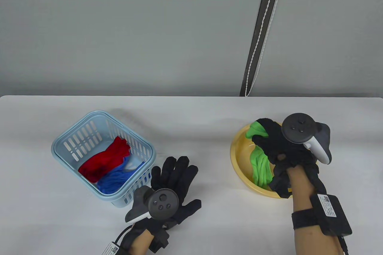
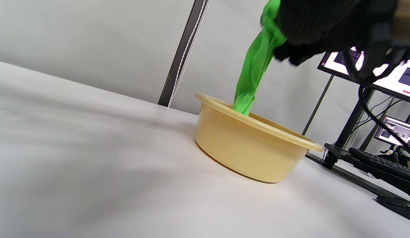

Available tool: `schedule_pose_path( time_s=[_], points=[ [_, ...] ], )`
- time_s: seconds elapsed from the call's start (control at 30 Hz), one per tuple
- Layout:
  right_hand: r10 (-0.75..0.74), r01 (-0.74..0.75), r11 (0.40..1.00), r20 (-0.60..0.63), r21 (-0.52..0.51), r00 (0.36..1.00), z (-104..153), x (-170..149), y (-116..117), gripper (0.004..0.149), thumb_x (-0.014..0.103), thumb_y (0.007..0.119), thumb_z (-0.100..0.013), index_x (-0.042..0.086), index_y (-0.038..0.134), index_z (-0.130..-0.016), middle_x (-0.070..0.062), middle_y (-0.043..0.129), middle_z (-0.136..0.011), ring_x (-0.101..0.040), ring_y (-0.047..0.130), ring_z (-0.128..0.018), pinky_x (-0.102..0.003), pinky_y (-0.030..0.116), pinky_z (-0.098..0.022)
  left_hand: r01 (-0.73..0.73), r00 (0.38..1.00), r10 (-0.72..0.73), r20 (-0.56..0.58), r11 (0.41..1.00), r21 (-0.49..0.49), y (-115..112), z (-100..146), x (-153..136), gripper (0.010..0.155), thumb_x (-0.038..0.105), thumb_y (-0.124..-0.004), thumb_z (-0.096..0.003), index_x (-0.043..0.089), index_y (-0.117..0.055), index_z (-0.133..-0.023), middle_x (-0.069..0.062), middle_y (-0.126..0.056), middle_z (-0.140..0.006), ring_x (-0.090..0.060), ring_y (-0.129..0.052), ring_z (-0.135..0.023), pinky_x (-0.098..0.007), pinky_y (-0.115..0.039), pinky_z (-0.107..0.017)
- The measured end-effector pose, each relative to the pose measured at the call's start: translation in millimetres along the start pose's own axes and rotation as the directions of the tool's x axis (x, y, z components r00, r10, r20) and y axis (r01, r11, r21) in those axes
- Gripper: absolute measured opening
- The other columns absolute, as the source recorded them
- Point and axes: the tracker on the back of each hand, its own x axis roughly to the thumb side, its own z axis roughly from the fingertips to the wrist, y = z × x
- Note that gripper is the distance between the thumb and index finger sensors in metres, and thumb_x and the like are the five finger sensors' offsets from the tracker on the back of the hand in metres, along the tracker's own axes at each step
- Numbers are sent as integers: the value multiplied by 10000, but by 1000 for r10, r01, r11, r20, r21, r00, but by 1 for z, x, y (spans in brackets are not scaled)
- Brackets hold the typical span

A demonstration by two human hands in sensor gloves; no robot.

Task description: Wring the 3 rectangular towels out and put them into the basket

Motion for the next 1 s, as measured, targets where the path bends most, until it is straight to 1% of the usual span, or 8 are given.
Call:
schedule_pose_path(
  time_s=[0.13, 0.27, 0.47, 0.6, 0.73, 0.8, 0.9, 1.0],
  points=[
    [-128, 140, 984, 113, -108, 985, 35, 27, -19, 567, 370, 834, -577, 153, 643, -1065, -183, 754, -1048, -357, 962, -674, -530, 805, -485, -33, 999, 31, 30, 997, 63, 0, -1, 2, 960, 688, -682, -543, 296, -54, -1153, -91, -48, -1242, -515, -118, -1104, -780, -220, -692],
    [-251, 281, 949, 201, -142, 947, 59, 52, -27, 567, 379, 821, -588, 152, 630, -1071, -184, 745, -1054, -351, 962, -683, -525, 811, -486, -64, 995, 50, 83, 983, 175, 3, 1, 9, 968, 674, -713, -532, 275, -94, -1160, -99, -117, -1255, -514, -191, -1117, -784, -260, -696],
    [-383, 421, 902, 266, -101, 884, 68, 79, -20, 573, 408, 798, -606, 152, 605, -1081, -188, 737, -1056, -330, 966, -680, -503, 823, -478, -169, 983, 139, 123, 945, 281, 12, 4, 19, 1022, 678, -735, -519, 170, -129, -1166, -168, -175, -1252, -533, -253, -1112, -790, -298, -695],
    [-411, 437, 899, 279, -35, 868, 62, 95, 4, 579, 431, 786, -614, 150, 594, -1083, -186, 744, -1046, -304, 974, -660, -478, 835, -461, -312, 950, 281, 139, 888, 339, 21, 5, 21, 1065, 679, -752, -511, 84, -153, -1160, -255, -222, -1236, -569, -308, -1094, -793, -329, -691],
    [-468, 467, 882, 255, 68, 846, 51, 107, 49, 584, 451, 792, -606, 112, 627, -1052, -194, 817, -963, -269, 1013, -549, -442, 860, -388, -354, 933, 350, 86, 845, 401, 24, 6, 12, 1095, 679, -789, -496, 58, -175, -1157, -283, -303, -1228, -575, -412, -1083, -791, -404, -695],
    [-510, 492, 860, 242, 137, 825, 46, 110, 69, 581, 444, 782, -611, 88, 628, -1043, -201, 843, -930, -271, 1022, -519, -442, 864, -369, -360, 925, 377, 43, 835, 417, 23, 5, 4, 1113, 682, -815, -482, 47, -197, -1156, -286, -417, -1214, -554, -570, -1053, -762, -522, -692],
    [-548, 514, 835, 225, 197, 805, 40, 115, 99, 577, 433, 762, -620, 58, 615, -1033, -212, 870, -894, -276, 1031, -501, -448, 867, -358, -396, 889, 456, -44, 813, 426, 15, 3, -14, 1127, 666, -883, -451, 65, -245, -1160, -239, -652, -1148, -455, -857, -899, -639, -759, -609],
    [-603, 556, 795, 207, 245, 771, 37, 116, 119, 574, 434, 757, -622, 49, 614, -1024, -213, 880, -877, -270, 1035, -491, -446, 870, -353, -433, 851, 518, -88, 787, 440, 9, 3, -27, 984, 592, -932, -453, 106, -431, -1146, -138, -871, -1006, -365, -996, -723, -565, -845, -523]
  ],
)
